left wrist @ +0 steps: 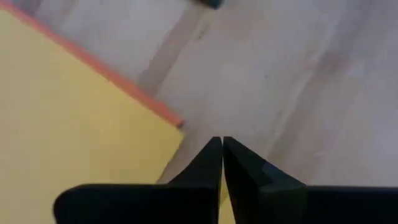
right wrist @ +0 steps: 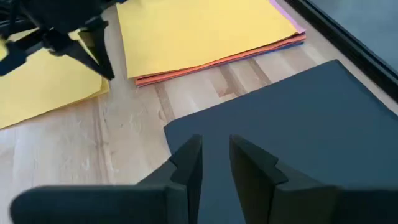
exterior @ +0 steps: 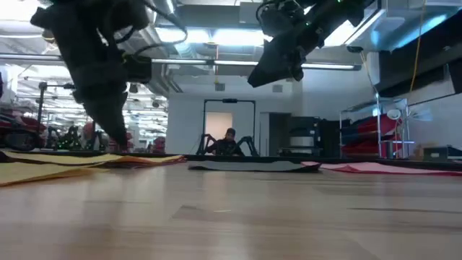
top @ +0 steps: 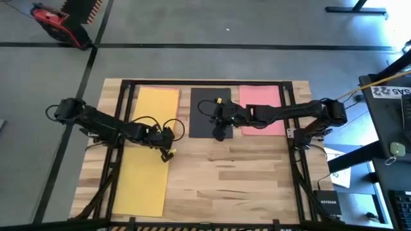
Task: Organize paper
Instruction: Stack the yellow paper on top of the stacked yellow papers
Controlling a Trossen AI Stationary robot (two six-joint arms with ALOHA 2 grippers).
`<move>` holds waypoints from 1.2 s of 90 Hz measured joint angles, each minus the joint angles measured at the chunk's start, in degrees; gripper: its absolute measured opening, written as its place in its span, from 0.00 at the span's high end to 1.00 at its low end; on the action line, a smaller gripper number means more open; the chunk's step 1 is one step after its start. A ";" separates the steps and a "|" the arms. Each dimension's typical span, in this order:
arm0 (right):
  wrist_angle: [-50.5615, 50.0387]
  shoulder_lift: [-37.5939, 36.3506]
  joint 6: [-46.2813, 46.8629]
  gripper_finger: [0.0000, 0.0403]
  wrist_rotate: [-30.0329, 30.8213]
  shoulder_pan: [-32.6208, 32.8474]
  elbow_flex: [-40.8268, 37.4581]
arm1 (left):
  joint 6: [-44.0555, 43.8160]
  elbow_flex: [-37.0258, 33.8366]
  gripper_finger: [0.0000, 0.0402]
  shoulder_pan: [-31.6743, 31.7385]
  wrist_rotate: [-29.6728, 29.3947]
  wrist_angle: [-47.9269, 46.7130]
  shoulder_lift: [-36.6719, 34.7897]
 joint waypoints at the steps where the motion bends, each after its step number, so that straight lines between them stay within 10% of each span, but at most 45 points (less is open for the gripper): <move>1: -0.04 0.00 0.00 0.83 0.00 0.00 0.00 | 0.32 0.05 1.00 -0.14 -0.02 0.26 -0.03; 49: -0.43 0.00 -3.17 0.83 0.52 -0.05 0.00 | -8.39 -2.56 0.99 -2.39 0.14 0.26 0.48; 108: -0.30 0.00 -7.39 0.83 0.63 -0.07 0.00 | -8.40 -2.51 0.75 -1.82 -10.40 -0.18 4.75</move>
